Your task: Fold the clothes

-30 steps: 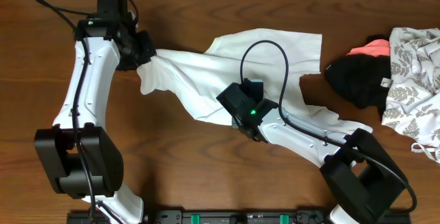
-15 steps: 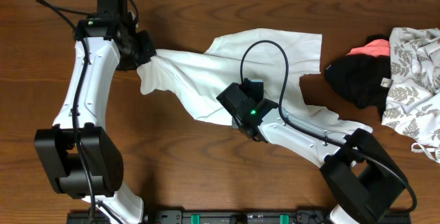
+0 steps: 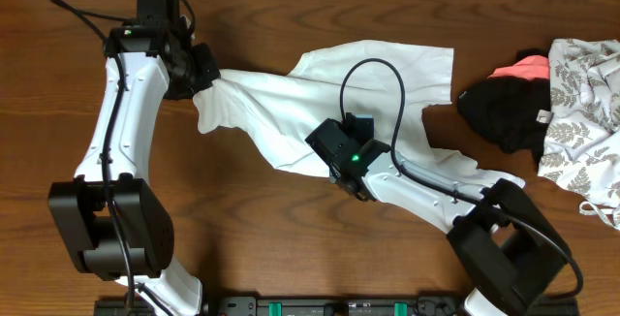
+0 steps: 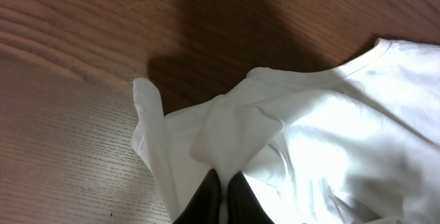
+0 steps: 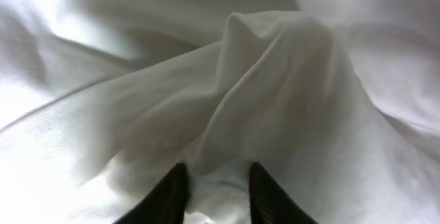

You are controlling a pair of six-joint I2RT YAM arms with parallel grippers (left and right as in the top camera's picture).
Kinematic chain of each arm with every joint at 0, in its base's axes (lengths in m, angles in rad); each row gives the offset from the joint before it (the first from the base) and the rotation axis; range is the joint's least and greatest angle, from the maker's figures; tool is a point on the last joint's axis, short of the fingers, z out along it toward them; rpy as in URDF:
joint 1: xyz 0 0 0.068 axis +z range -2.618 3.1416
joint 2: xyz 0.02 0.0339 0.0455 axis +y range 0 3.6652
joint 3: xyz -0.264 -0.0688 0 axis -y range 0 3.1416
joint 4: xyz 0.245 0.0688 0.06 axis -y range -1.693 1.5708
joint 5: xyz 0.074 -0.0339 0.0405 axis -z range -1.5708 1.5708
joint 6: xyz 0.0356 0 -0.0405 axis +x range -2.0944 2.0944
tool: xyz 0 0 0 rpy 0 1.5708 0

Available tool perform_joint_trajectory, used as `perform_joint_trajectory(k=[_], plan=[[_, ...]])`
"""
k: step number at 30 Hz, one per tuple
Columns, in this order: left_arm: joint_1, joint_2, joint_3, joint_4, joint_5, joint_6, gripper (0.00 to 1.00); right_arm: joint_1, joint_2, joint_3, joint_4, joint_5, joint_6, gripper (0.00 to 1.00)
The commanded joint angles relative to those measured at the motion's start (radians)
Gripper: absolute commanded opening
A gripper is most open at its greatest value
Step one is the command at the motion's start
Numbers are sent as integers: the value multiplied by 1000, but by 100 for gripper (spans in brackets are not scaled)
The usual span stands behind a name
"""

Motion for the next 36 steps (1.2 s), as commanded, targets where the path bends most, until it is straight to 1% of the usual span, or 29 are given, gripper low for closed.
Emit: perform_joint_trajectory(k=[1, 2, 3, 4, 8, 12, 17, 19, 23, 30, 36], plan=[[5, 1, 6, -4, -2, 17, 6, -1, 12, -3, 6, 32, 10, 19], [5, 1, 6, -4, -2, 17, 6, -1, 12, -3, 6, 32, 10, 12], [5, 1, 6, -4, -2, 17, 6, -1, 12, -3, 6, 32, 10, 2], [5, 1, 6, -4, -2, 17, 6, -1, 11, -3, 6, 33, 10, 1], [5, 1, 6, -4, -2, 18, 6, -9, 2, -2, -22, 40, 4, 1], [5, -15, 6, -3, 56, 62, 6, -33, -64, 29, -119, 47, -102, 1], [5, -101, 6, -8, 77, 62, 6, -103, -218, 129, -314, 92, -187, 1], [5, -150, 6, -14, 75, 62, 6, -147, -300, 180, -366, 92, -253, 1], [5, -237, 6, -18, 73, 62, 6, -233, -431, 266, -432, 92, -341, 1], [5, -363, 6, -25, 73, 62, 6, -402, -609, 334, -482, 92, -428, 1], [5, -444, 6, -28, 72, 61, 6, -511, -702, 365, -486, 92, -493, 1]])
